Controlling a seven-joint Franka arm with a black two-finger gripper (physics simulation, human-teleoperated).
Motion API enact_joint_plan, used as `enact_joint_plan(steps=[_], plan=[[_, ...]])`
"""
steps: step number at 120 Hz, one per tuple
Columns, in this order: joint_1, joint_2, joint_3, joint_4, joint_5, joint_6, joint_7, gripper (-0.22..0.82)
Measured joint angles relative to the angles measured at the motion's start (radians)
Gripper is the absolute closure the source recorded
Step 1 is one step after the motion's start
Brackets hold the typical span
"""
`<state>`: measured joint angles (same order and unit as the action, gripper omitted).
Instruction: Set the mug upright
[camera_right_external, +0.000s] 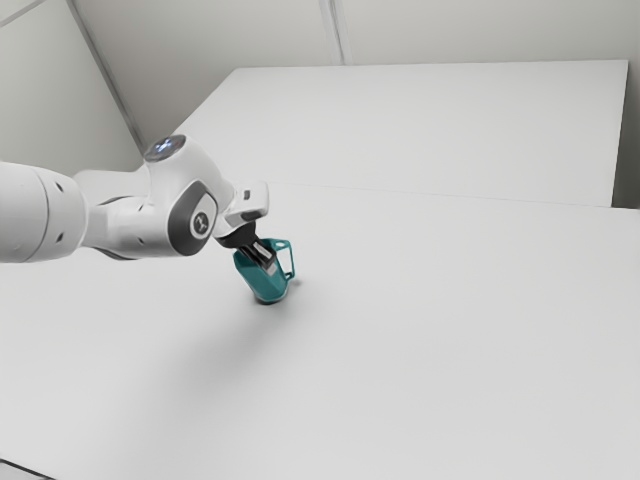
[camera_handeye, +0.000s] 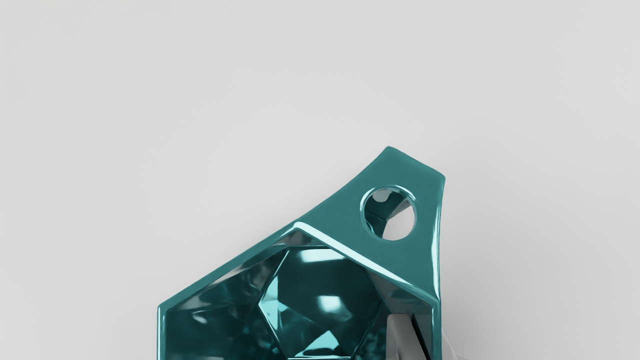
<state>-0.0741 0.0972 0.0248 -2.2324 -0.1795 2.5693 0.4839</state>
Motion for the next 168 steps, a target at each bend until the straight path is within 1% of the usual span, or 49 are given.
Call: enact_joint_plan(steps=[41, 43, 60, 68, 80, 94, 119, 132, 149, 168], plan=[[0.002, 0.014, -0.007, 0.0, 0.0, 0.008, -0.003, 0.79], [0.002, 0.013, -0.01, 0.0, -0.001, 0.008, -0.003, 0.76], [-0.001, 0.006, -0.015, 0.0, -0.003, -0.001, -0.002, 0.44], [0.0, -0.001, -0.015, 0.0, -0.003, -0.004, -0.002, 0.32], [0.001, -0.015, -0.016, 0.0, -0.003, -0.008, -0.001, 0.2], [0.002, -0.027, -0.017, 0.0, -0.002, -0.012, 0.0, 0.12], [-0.001, -0.099, -0.017, 0.008, 0.006, -0.062, 0.001, 0.04], [-0.009, -0.139, -0.012, 0.041, 0.009, -0.123, 0.002, 0.03], [-0.026, -0.154, 0.005, 0.123, 0.017, -0.233, 0.002, 0.01], [-0.022, -0.151, 0.016, 0.253, 0.086, -0.41, -0.035, 0.01]])
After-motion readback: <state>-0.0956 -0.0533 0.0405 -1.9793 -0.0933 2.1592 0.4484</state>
